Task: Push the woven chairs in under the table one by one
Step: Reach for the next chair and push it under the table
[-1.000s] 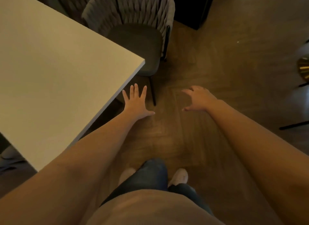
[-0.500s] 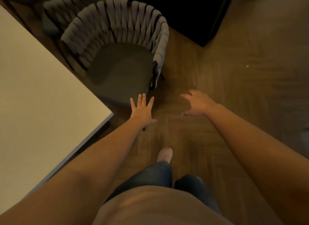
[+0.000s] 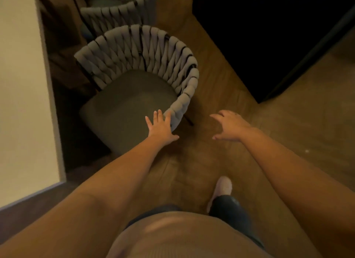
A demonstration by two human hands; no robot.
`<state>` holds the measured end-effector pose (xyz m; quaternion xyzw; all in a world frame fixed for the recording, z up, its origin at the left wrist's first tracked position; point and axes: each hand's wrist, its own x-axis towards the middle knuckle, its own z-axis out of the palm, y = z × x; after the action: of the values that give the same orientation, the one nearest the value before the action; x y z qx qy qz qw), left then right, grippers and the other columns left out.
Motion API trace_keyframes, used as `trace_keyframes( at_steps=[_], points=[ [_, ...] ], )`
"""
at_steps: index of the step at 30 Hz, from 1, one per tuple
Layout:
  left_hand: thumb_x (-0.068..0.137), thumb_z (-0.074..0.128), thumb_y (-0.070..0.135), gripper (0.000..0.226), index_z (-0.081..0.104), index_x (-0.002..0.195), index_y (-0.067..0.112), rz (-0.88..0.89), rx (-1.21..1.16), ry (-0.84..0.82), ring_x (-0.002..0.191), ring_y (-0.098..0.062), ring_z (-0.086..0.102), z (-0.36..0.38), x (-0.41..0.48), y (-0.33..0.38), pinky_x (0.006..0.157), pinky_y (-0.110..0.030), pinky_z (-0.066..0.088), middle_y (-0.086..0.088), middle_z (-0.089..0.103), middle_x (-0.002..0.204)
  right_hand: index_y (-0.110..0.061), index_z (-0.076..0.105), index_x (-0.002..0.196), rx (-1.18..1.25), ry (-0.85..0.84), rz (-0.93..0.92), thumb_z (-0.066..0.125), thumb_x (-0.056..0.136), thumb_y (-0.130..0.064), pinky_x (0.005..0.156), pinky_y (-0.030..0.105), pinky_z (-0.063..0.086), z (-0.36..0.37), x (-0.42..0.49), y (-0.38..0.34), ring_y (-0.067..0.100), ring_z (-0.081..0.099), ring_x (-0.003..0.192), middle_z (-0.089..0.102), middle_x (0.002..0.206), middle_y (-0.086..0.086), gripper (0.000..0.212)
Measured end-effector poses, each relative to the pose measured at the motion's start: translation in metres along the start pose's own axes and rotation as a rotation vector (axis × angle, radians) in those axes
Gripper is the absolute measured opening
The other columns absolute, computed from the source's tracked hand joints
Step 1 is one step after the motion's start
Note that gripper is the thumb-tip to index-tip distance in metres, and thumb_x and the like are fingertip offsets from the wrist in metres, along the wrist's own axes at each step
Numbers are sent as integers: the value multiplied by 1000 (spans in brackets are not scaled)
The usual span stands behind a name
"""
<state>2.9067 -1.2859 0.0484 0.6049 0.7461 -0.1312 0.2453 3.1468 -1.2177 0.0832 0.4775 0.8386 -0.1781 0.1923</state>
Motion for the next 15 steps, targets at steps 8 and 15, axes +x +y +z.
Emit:
trace_keyframes(
  at_steps=[8,15],
  points=[
    [85,64,53,103,-7,154,23,-206,-155,66,148,-34,-9,-34,54,85,116,-60,-5,-13,-8,161,-30,15,154,-199,6,-132,77,78,-43,117,42,23,-91,101,107,27,22,146,25,157,6,99],
    [82,68,52,109,-9,154,24,-351,-399,-2,149,-33,-1,-60,140,103,116,-59,-2,-12,5,162,-30,12,154,-349,-37,-470,76,82,-27,120,42,15,-143,219,103,25,15,148,19,160,6,96]
  ],
)
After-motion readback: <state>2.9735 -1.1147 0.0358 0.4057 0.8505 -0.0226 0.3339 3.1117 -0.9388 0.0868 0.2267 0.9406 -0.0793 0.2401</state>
